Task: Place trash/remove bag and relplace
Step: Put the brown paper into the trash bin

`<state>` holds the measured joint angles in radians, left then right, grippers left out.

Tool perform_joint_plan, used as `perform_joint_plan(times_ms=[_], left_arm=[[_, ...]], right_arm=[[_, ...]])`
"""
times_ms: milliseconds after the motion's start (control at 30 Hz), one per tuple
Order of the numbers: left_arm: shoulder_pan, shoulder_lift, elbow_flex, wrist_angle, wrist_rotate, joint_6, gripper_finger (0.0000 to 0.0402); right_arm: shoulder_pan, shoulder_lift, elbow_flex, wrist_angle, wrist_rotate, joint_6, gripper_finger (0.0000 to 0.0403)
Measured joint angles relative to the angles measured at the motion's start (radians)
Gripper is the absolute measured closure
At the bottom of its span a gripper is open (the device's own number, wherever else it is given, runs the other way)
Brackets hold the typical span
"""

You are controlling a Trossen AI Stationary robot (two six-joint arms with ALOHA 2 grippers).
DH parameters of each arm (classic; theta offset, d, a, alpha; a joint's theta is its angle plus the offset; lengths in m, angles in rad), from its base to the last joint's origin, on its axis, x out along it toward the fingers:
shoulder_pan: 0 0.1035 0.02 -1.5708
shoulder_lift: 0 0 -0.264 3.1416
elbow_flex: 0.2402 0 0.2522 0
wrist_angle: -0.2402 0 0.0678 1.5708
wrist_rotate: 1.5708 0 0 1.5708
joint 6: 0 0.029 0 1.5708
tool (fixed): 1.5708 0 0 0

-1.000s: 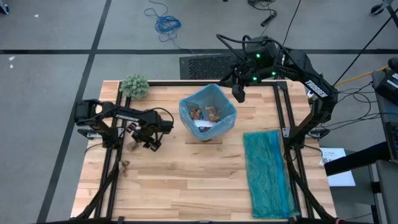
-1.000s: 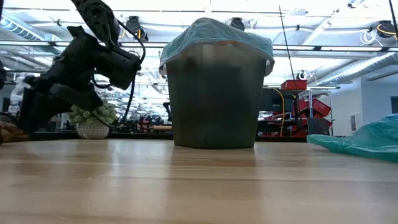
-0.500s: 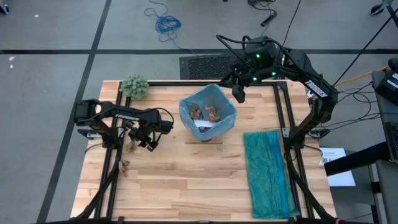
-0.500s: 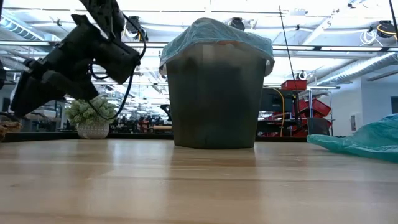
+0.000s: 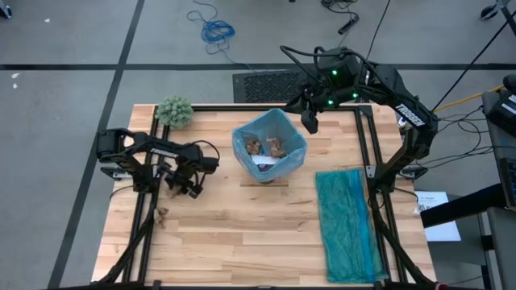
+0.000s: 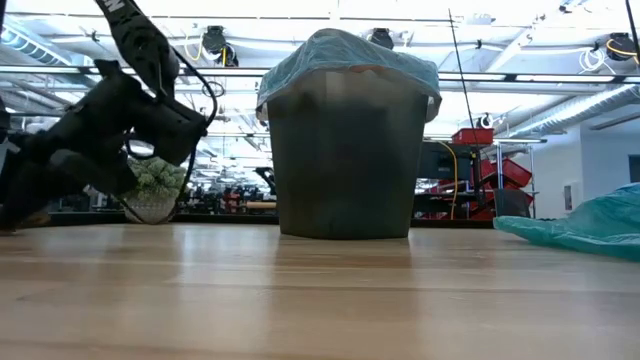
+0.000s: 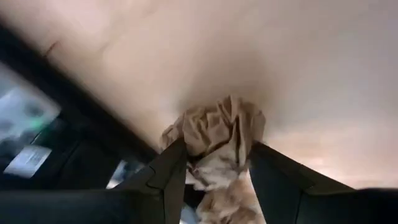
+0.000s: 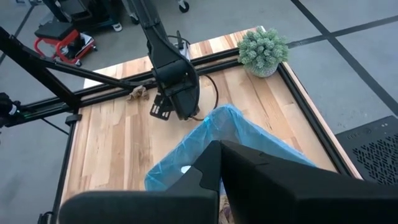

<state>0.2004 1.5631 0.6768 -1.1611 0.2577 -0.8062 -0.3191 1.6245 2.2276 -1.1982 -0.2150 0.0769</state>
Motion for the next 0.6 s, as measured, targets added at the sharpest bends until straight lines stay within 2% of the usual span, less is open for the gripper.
perform_joint_plan(times_ms=[67, 133, 267, 300, 467, 600], left_arm=[[-0.008, 0.001, -0.015, 0.038, 0.000, 0.001, 0.0250], [-0.021, 0.001, -0.022, 0.070, 0.004, 0.010, 0.0278], [-0.049, 0.000, -0.021, 0.114, 0.016, 0.044, 0.0374], [-0.056, 0.000, -0.016, 0.119, 0.017, 0.046, 0.0385], [-0.102, -0.009, 0.037, 0.145, 0.005, 0.070, 0.0390], [-0.124, -0.061, 0.111, 0.083, -0.039, 0.047, 0.0396]], right_arm=[[0.000, 0.000, 0.000, -0.003, 0.000, -0.003, 0.0403], [0.000, 0.000, 0.000, -0.003, 0.000, -0.003, 0.0403], [0.000, 0.000, 0.000, -0.003, 0.000, -0.010, 0.0403], [0.000, 0.000, 0.000, -0.003, 0.000, -0.010, 0.0403], [0.000, 0.000, 0.000, -0.009, 0.000, -0.011, 0.0403], [0.000, 0.000, 0.000, -0.010, 0.000, -0.011, 0.0403]])
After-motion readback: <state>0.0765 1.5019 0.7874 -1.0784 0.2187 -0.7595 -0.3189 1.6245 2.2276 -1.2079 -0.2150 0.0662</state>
